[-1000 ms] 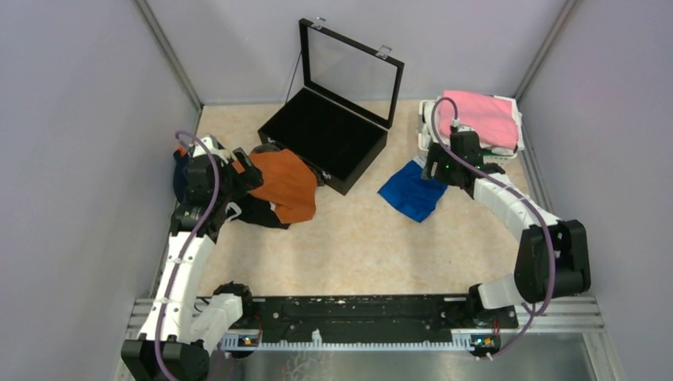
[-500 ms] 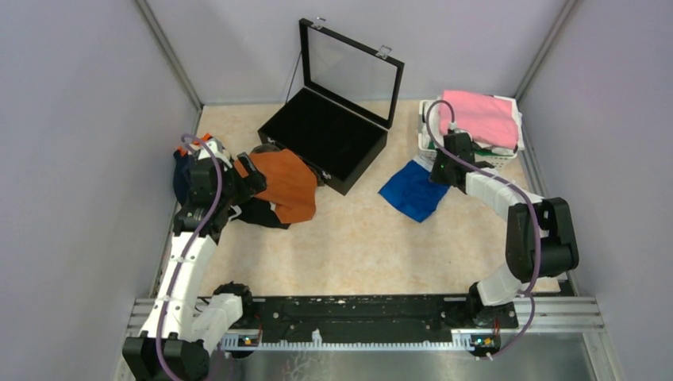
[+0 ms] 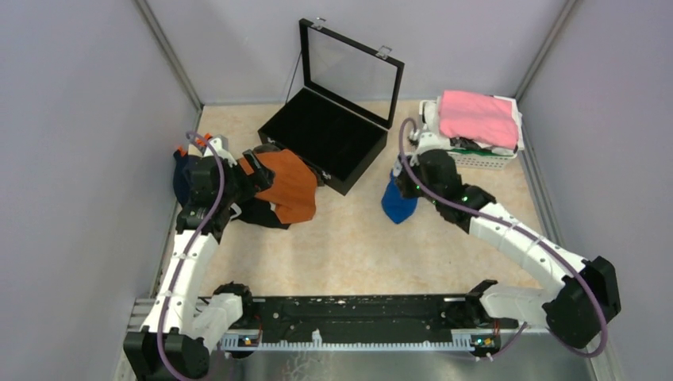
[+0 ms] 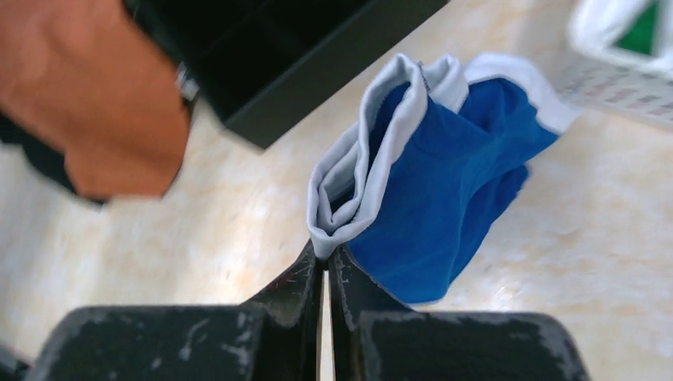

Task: Roll the underwear
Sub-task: Pick up the underwear from the center of the board, then place the underwear at the center of the board, then flatten out the underwear at the center of the board.

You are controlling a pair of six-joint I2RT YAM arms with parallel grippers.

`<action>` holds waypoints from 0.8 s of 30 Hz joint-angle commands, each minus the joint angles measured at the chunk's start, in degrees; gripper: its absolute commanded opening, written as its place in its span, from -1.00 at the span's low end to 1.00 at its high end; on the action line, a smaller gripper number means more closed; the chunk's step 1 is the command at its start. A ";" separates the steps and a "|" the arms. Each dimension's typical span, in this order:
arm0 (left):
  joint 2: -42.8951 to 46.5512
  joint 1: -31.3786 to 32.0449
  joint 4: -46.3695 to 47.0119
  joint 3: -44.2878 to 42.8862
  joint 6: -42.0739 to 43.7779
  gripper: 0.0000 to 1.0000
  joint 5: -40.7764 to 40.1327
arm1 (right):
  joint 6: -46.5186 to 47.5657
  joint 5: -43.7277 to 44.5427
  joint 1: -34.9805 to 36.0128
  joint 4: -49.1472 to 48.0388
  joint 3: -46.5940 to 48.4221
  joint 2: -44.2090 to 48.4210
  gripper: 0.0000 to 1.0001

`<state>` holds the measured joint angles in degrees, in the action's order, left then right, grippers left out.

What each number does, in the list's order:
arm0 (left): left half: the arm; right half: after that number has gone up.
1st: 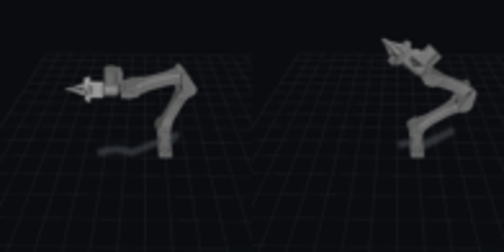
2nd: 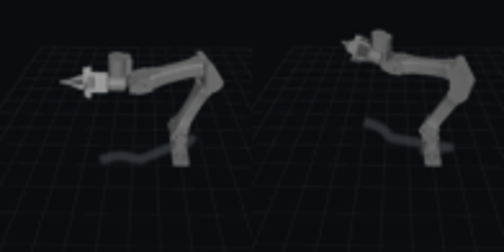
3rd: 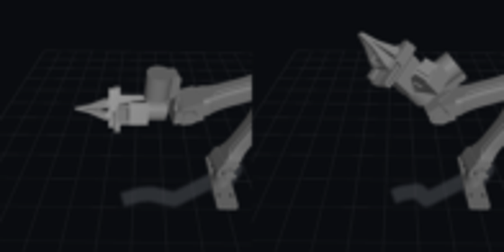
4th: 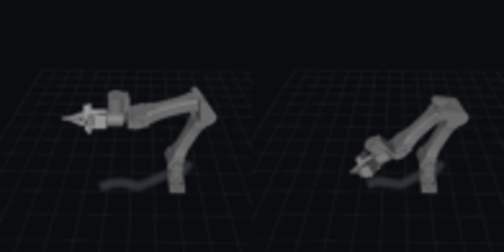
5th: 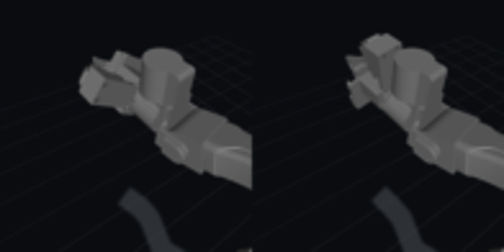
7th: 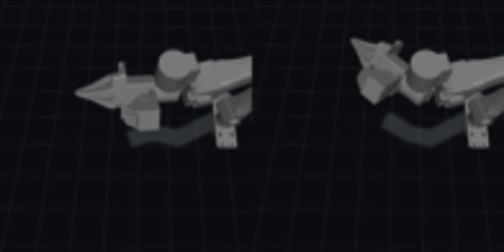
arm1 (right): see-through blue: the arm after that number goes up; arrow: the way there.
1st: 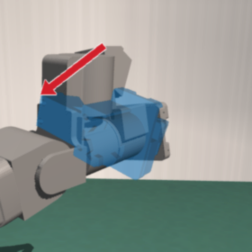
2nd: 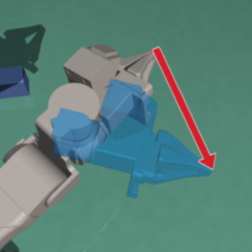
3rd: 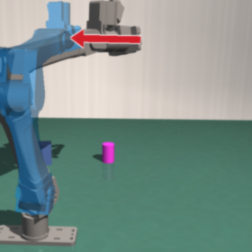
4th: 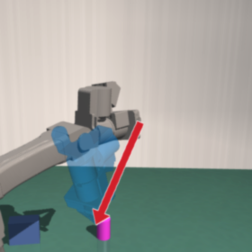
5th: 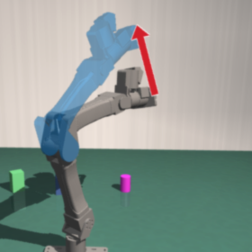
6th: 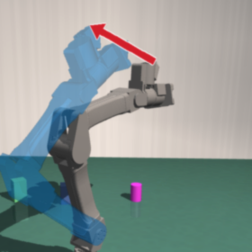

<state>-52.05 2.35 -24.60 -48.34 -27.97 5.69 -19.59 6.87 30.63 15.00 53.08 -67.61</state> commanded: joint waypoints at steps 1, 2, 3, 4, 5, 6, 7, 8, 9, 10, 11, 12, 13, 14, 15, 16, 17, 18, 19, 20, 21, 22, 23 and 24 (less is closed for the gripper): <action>-0.63 -0.04 5.43 2.11 -0.77 0.98 5.08 | 1.78 2.13 10.12 1.94 -6.91 2.83 -0.87; -0.66 -0.06 5.81 2.47 -0.77 0.98 5.76 | 1.81 -0.28 11.88 0.70 -9.26 3.38 -0.66; -0.58 -0.06 6.23 2.83 -0.77 0.98 6.58 | 1.86 -4.06 13.84 -0.70 -11.80 3.94 -0.47; -0.47 -0.06 6.66 3.27 -0.77 0.98 7.24 | 2.10 -8.25 15.48 -2.45 -13.99 4.62 -0.32; -0.55 -0.06 7.08 3.61 -0.71 0.98 7.93 | 1.95 -11.98 16.68 -3.95 -16.23 5.45 -0.20; -0.70 -0.06 7.50 3.87 -0.69 0.98 8.81 | 1.04 -13.84 17.35 -5.11 -18.07 6.37 -0.11; -0.79 -0.06 7.81 4.06 -0.69 0.98 9.45 | -0.18 -14.04 17.46 -5.79 -19.52 7.69 -0.05; -0.92 -0.06 8.00 4.20 -0.69 0.98 10.40 | -1.65 -11.76 17.49 -5.58 -20.35 9.20 0.00; -1.15 -0.06 8.21 4.21 -0.57 0.98 11.35 | -3.40 -8.36 17.42 -4.18 -20.40 10.53 0.07; -1.40 0.01 8.50 4.15 -0.41 0.98 12.30 | -4.98 -0.61 17.44 -1.91 -19.71 11.65 0.14; -1.67 0.21 8.62 4.15 -0.16 0.98 13.18 | -6.62 5.63 17.25 1.56 -18.48 12.43 0.19; -1.92 0.69 8.55 3.93 0.10 0.97 13.78 | -8.09 10.50 16.80 4.07 -17.21 12.65 0.25; -2.18 1.74 8.25 3.67 0.49 0.96 13.60 | -9.32 14.17 15.68 5.76 -15.54 12.57 0.32; -2.20 3.35 7.94 3.35 0.79 0.96 12.63 | -9.84 15.31 13.83 6.53 -14.56 12.28 0.35; -2.21 5.56 7.75 3.07 1.07 0.96 10.93 | -9.97 14.82 11.61 6.68 -13.76 11.61 0.37; -2.10 8.67 7.70 2.95 1.26 0.96 8.36 | -10.02 13.16 9.00 6.40 -13.10 10.93 0.38; -2.09 11.99 7.64 2.93 1.40 0.96 5.51 | -9.86 11.43 6.97 5.71 -12.56 10.14 0.39; -2.28 15.63 7.46 3.09 1.19 0.96 2.61 | -9.71 9.90 5.74 4.99 -12.03 9.24 0.39; -2.56 18.48 7.38 3.26 0.48 0.95 0.64 | -9.33 9.30 5.12 4.28 -11.39 8.23 0.39; -2.99 20.60 7.42 3.90 -0.76 0.95 -0.46 | -9.00 9.17 4.92 3.70 -10.69 6.82 0.40; -3.61 22.09 7.72 4.69 -1.97 0.94 -0.66 | -8.70 9.26 4.66 3.42 -9.72 5.12 0.41; -4.53 23.25 8.41 5.66 -3.78 0.92 -0.56 | -8.53 9.09 3.99 3.22 -8.69 2.73 0.42; -5.26 24.69 9.21 6.86 -5.07 0.90 -0.40 | -8.18 8.54 3.36 2.59 -7.53 0.74 0.43; -5.95 25.83 10.82 7.98 -6.09 0.89 -0.52 | -7.63 7.37 2.19 1.60 -6.56 -1.10 0.45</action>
<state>-55.53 24.64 -18.50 -43.94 -29.50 8.84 -27.70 15.55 35.11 19.35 41.80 -62.57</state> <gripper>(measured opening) 0.958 0.711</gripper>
